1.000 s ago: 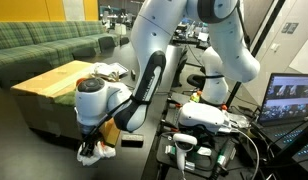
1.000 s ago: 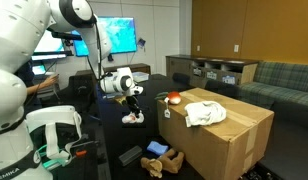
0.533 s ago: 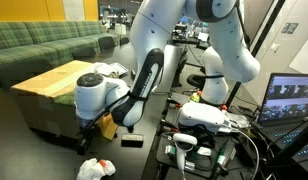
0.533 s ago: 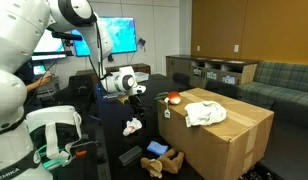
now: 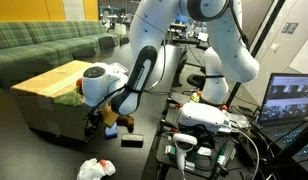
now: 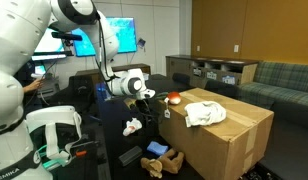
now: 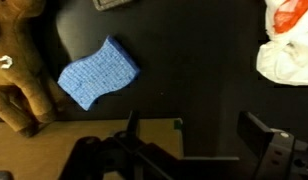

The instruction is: Put the objects on the table on the box and the objects on the box on the table

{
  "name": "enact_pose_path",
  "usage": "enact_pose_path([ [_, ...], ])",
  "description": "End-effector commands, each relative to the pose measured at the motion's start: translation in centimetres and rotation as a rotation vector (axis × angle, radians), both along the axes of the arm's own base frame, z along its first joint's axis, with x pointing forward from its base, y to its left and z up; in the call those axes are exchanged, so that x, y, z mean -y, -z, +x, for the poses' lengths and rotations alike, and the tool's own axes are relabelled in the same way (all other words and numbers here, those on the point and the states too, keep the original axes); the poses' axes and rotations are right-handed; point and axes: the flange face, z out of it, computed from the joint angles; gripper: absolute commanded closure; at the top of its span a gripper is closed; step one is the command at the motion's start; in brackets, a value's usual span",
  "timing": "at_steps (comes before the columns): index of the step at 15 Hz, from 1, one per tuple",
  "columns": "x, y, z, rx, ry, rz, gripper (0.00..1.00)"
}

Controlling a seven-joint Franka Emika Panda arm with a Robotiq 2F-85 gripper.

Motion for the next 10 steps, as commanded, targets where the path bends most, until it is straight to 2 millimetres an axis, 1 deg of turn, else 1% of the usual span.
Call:
enact_pose_path([
  [1, 2.9, -0.4, 0.2, 0.004, 0.082, 0.004, 0.0],
  [4, 4.4, 0.6, 0.0, -0.004, 0.129, -0.007, 0.0],
  [10, 6.0, 2.6, -0.9, -0.012, 0.255, -0.008, 0.0],
])
